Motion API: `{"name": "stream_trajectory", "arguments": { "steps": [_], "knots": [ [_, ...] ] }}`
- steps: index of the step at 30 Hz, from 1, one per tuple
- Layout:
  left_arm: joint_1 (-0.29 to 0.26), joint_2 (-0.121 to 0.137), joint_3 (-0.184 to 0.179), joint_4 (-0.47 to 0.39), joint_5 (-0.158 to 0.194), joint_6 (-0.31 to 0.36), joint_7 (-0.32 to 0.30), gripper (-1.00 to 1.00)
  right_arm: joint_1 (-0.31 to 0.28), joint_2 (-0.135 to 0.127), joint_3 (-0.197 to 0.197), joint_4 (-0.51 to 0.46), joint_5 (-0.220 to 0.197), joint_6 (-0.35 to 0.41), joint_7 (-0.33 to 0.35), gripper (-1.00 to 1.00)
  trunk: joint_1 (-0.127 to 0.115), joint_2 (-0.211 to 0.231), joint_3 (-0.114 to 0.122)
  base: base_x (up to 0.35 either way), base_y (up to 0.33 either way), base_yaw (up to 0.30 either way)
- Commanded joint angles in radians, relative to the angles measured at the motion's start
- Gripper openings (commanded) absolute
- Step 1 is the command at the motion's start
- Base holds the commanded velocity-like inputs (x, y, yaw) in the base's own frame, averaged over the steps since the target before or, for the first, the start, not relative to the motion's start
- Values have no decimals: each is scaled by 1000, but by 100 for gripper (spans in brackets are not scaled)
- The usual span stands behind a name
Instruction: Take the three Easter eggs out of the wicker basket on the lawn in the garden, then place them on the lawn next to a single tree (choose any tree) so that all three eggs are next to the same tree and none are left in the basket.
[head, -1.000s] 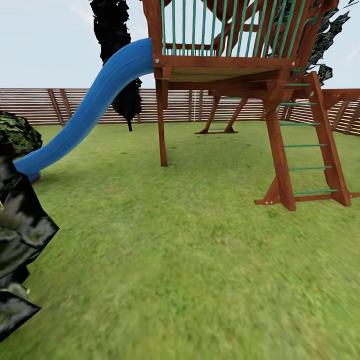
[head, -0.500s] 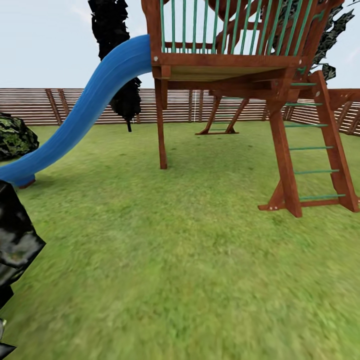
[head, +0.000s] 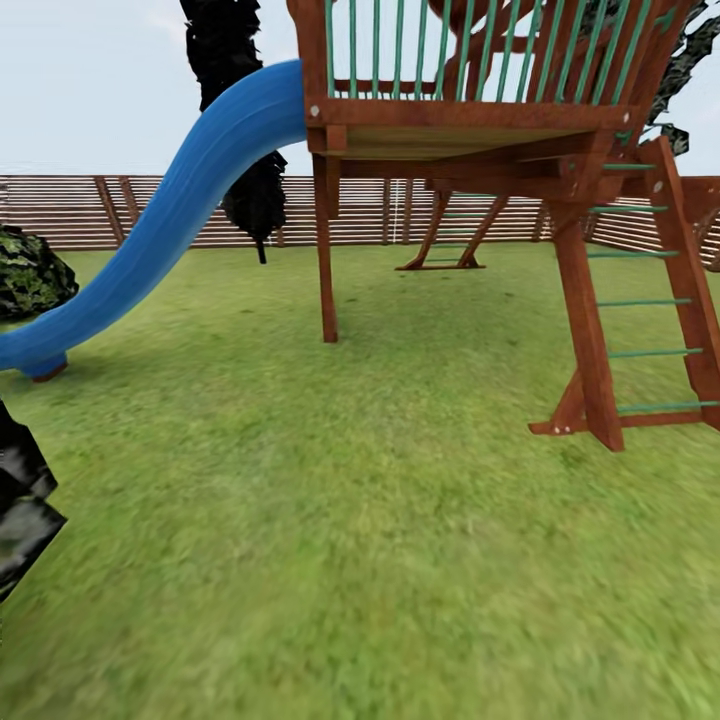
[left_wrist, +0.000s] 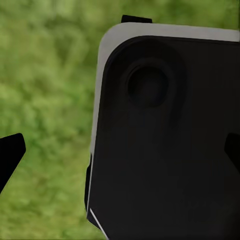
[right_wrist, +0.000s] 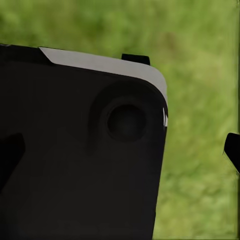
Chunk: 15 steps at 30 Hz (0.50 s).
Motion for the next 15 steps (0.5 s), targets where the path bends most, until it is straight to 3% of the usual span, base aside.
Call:
{"name": "stream_trajectory", "arguments": {
  "steps": [1,6,15],
  "knots": [
    [-1,0,5,1,1,-3,0,100,-1,0,0,0,9,-2,-1,100,1,0,-1,324,0,234],
    [-1,0,5,1,1,-3,0,100,-1,0,0,1,10,-2,-1,100,1,0,-1,324,0,231],
    [-1,0,5,1,1,-3,0,100,-1,0,0,0,9,-2,-1,100,1,0,-1,324,0,24]
  ]
}}
